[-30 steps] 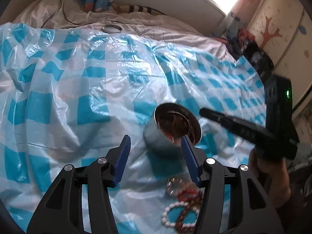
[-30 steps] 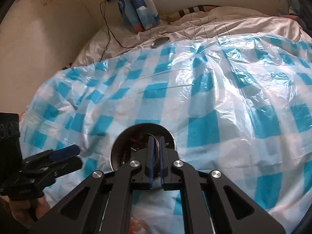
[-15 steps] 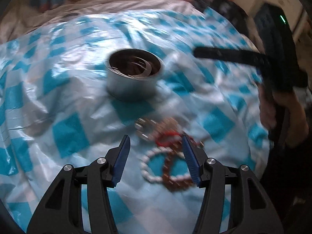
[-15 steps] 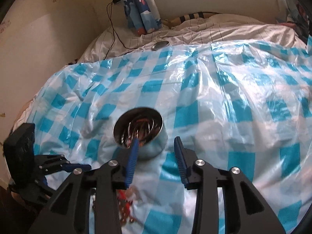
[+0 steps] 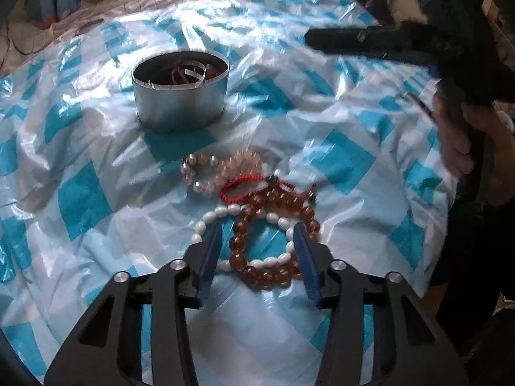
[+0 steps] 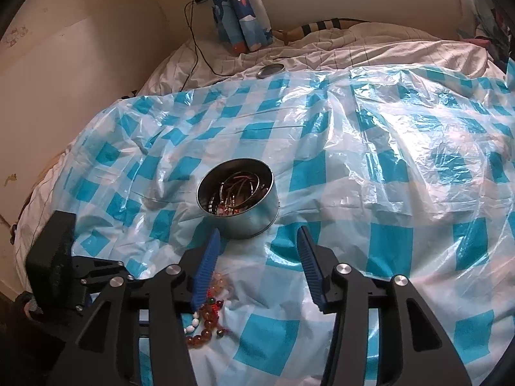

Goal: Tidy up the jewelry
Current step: 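Lift the amber bead bracelet with the left gripper while the right gripper grasps the white bead bracelet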

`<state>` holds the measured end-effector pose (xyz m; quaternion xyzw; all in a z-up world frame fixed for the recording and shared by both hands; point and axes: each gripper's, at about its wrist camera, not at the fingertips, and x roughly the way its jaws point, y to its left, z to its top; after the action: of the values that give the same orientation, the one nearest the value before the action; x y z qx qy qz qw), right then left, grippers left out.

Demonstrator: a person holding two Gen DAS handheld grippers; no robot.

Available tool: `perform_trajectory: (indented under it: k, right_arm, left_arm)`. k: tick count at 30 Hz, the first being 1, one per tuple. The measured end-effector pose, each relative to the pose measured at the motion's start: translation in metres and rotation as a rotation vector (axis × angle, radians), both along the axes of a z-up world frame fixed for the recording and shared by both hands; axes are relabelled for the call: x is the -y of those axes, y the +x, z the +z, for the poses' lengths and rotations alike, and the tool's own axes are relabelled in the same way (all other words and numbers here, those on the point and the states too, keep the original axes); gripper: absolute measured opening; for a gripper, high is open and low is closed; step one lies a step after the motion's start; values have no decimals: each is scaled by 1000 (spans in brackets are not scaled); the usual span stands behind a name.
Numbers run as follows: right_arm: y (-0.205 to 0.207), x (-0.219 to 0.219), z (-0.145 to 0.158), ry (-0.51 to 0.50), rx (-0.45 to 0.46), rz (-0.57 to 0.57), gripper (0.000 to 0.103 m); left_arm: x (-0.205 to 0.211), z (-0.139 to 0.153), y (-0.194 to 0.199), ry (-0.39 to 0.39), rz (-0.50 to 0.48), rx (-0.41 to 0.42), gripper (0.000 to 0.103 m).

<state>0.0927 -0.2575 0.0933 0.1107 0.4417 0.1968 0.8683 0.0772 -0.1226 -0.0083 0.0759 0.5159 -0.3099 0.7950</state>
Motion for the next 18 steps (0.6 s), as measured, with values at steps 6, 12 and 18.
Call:
perform_trajectory:
  k: [6,12,18]
  right_arm:
    - [-1,-2,-1,-3,-6,13,52]
    - [-6,-4,-3,46,-32,48,52]
    - [-16,-38,-21,182,-146,256,52]
  left_arm:
    - [-4,0,2,-1,28,-29,10]
    - [-43,45,5,-214,89,34,10]
    - [-88,66,10,-287,222,91,10]
